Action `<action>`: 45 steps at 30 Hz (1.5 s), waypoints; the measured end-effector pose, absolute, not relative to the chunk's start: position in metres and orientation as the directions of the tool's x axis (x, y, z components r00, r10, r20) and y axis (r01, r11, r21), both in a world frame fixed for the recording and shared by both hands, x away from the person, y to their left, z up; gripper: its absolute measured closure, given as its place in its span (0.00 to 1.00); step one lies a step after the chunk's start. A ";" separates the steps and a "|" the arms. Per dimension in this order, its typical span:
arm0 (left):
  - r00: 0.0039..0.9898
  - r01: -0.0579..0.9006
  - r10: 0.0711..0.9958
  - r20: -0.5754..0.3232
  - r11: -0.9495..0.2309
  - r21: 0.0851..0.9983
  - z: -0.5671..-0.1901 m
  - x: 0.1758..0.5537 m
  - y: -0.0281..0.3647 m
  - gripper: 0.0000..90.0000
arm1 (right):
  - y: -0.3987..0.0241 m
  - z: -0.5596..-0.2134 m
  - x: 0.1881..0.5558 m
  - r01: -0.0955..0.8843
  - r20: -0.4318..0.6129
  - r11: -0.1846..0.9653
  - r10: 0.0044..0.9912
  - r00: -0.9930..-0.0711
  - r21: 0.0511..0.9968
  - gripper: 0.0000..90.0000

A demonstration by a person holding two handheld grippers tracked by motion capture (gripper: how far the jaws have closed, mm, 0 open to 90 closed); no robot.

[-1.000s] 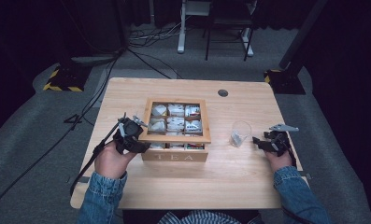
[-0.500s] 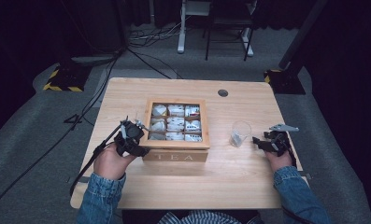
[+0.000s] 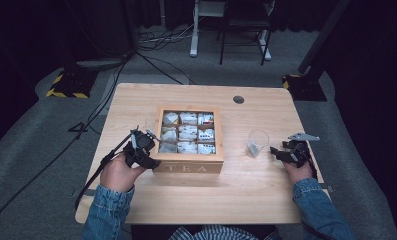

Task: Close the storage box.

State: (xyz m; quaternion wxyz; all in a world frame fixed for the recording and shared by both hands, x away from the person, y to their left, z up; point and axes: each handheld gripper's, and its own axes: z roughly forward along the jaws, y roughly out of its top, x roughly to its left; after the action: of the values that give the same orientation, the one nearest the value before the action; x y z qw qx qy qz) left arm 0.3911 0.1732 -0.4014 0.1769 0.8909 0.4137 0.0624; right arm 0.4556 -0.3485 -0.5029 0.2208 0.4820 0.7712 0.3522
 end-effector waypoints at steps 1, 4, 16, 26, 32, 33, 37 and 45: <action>0.652 0.715 0.757 -0.038 -0.597 0.364 -0.402 0.392 0.173 0.53 | -0.348 -0.503 0.455 0.590 0.001 0.286 0.899 -0.437 0.755 0.39; 0.653 0.715 0.757 -0.040 -0.597 0.364 -0.402 0.392 0.172 0.51 | -0.348 -0.503 0.455 0.590 0.002 0.286 0.899 -0.438 0.755 0.39; 0.633 0.691 0.769 -0.086 -0.512 0.510 -0.384 0.387 0.186 0.33 | -0.348 -0.503 0.455 0.590 0.003 0.286 0.899 -0.439 0.755 0.39; 0.569 0.601 0.822 -0.038 -0.384 0.701 -0.364 0.382 0.214 0.32 | -0.348 -0.503 0.455 0.590 0.002 0.286 0.899 -0.439 0.755 0.39; 0.525 0.587 0.851 -0.010 -0.353 0.728 -0.371 0.391 0.233 0.32 | -0.348 -0.503 0.455 0.588 -0.001 0.292 0.896 -0.444 0.755 0.37; 0.525 0.587 0.851 -0.010 -0.353 0.728 -0.371 0.391 0.233 0.32 | -0.348 -0.503 0.455 0.588 -0.001 0.292 0.896 -0.444 0.755 0.37; 0.492 0.605 0.871 -0.004 -0.338 0.721 -0.383 0.402 0.247 0.32 | -0.348 -0.503 0.455 0.588 0.003 0.292 0.895 -0.447 0.754 0.37; 0.438 0.652 0.898 -0.022 -0.301 0.696 -0.412 0.423 0.267 0.34 | -0.348 -0.503 0.455 0.588 0.003 0.293 0.893 -0.449 0.754 0.36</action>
State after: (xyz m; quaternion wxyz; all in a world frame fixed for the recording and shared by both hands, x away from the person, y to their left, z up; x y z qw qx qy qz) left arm 0.4226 0.2666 -0.4124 0.3239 0.7838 0.4945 0.1903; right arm 0.4548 -0.3477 -0.5029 0.2163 0.4782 0.7745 0.3530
